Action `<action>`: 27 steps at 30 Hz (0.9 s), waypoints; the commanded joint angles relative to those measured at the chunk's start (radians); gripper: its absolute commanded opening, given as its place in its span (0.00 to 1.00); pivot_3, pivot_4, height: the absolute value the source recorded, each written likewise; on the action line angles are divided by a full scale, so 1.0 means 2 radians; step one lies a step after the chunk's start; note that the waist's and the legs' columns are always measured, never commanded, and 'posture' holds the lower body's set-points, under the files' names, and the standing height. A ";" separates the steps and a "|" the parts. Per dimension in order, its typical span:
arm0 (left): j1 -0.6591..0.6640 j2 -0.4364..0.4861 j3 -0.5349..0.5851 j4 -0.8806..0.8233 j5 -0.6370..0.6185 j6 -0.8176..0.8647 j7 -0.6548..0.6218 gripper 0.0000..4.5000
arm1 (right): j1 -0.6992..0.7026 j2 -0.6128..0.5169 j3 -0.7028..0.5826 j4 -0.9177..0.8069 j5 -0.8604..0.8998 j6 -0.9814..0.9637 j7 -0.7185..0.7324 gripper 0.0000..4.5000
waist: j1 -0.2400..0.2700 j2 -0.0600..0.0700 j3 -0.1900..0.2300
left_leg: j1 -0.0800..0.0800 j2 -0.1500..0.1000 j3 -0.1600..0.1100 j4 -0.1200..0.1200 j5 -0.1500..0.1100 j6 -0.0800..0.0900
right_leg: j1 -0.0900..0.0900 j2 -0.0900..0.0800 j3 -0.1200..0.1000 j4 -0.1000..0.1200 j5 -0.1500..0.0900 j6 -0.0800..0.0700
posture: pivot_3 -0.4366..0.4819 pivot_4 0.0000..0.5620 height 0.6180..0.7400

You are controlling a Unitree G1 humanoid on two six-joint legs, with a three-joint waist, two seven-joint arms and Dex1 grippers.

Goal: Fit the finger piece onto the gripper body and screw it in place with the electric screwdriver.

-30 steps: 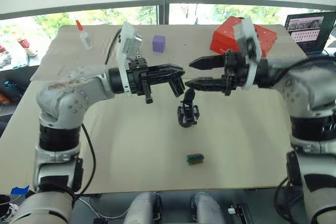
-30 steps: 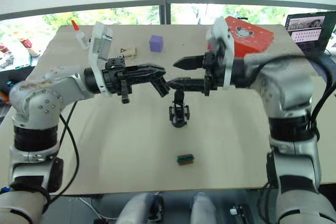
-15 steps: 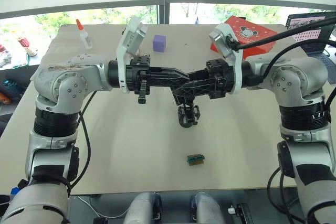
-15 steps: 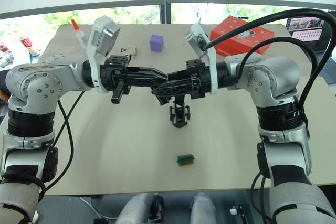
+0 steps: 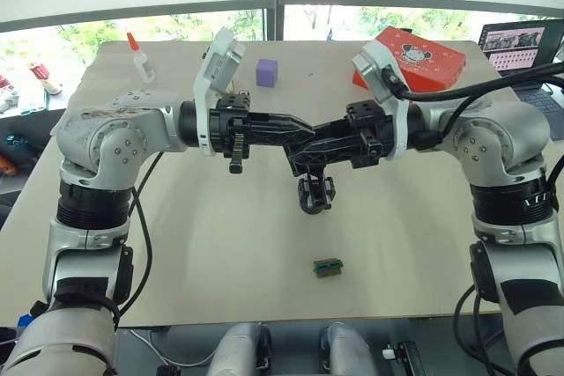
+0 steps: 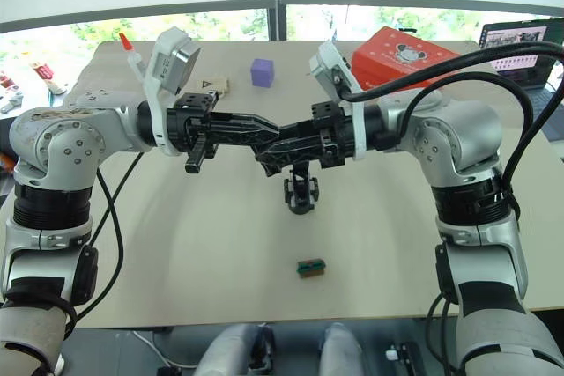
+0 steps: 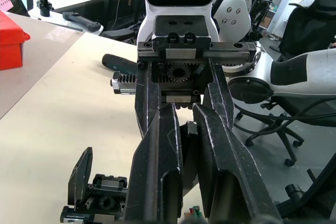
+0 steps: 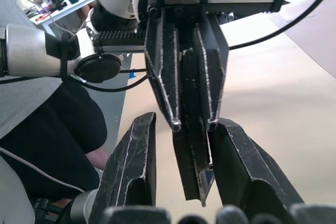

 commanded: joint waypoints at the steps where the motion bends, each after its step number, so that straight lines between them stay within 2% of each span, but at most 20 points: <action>1: -0.012 -0.005 0.014 -0.002 -0.002 -0.006 0.001 0.00 | -0.001 -0.005 -0.002 -0.015 0.001 -0.019 0.012 0.12 | 0.000 0.000 0.000 | 0.000 0.000 0.000 0.000 0.000 0.000 | 0.000 0.000 0.000 0.000 0.000 0.000 | 0.48 0.27 1.00; 2: -0.014 -0.007 0.016 0.001 -0.004 -0.004 0.004 0.00 | 0.000 -0.006 0.000 -0.016 -0.001 -0.024 0.014 0.07 | 0.000 0.000 0.000 | 0.000 0.000 0.000 0.000 0.000 0.000 | 0.000 0.000 0.000 0.000 0.000 0.000 | 0.48 0.27 1.00; 13: -0.016 -0.012 0.019 0.002 -0.002 0.004 0.015 0.00 | 0.009 -0.003 -0.002 -0.024 0.002 -0.040 0.015 0.07 | 0.000 0.000 0.000 | 0.000 0.000 0.000 0.000 0.000 0.000 | 0.000 0.000 0.000 0.000 0.000 0.000 | 0.48 0.27 1.00; 15: -0.013 -0.001 0.016 -0.002 0.003 -0.005 -0.002 0.23 | 0.015 0.000 -0.008 -0.025 0.000 -0.056 0.015 0.07 | 0.000 0.000 0.000 | 0.000 0.000 0.000 0.000 0.000 0.000 | 0.000 0.000 0.000 0.000 0.000 0.000 | 0.48 0.27 1.00; 17: -0.009 0.019 0.011 -0.010 0.009 -0.014 -0.025 0.41 | 0.025 0.003 -0.015 -0.027 -0.004 -0.082 0.018 0.07 | -0.001 0.000 0.000 | 0.000 0.000 0.000 0.000 0.000 0.000 | 0.000 0.000 0.000 0.000 0.000 0.000 | 0.48 0.27 1.00; 22: 0.016 0.096 -0.013 -0.026 0.039 -0.044 -0.108 0.96 | 0.069 -0.011 -0.018 -0.019 -0.033 -0.166 0.045 0.07 | -0.001 0.000 0.000 | 0.000 0.000 0.000 0.000 0.000 0.000 | 0.000 0.000 0.000 0.000 0.000 0.000 | 0.48 0.27 1.00; 23: 0.029 0.108 -0.021 -0.027 0.061 -0.072 -0.122 1.00 | 0.077 -0.013 -0.019 -0.014 -0.038 -0.182 0.051 0.07 | 0.000 0.000 0.000 | 0.000 0.000 0.000 0.000 0.000 0.000 | 0.000 0.000 0.000 0.000 0.000 0.000 | 0.48 0.27 1.00; 25: 0.048 0.120 -0.034 -0.027 0.094 -0.117 -0.137 1.00 | 0.086 -0.015 -0.021 -0.005 -0.046 -0.203 0.057 0.07 | 0.001 0.000 0.000 | 0.000 0.000 0.000 0.000 0.000 0.000 | 0.000 0.000 0.000 0.000 0.000 0.000 | 0.48 0.27 1.00; 27: 0.083 0.108 -0.053 -0.021 0.136 -0.167 -0.123 1.00 | 0.106 -0.025 -0.023 0.007 -0.059 -0.237 0.070 0.07 | 0.001 0.000 0.000 | 0.000 0.000 0.000 0.000 0.000 0.000 | 0.000 0.000 0.000 0.000 0.000 0.000 | 0.48 0.27 1.00</action>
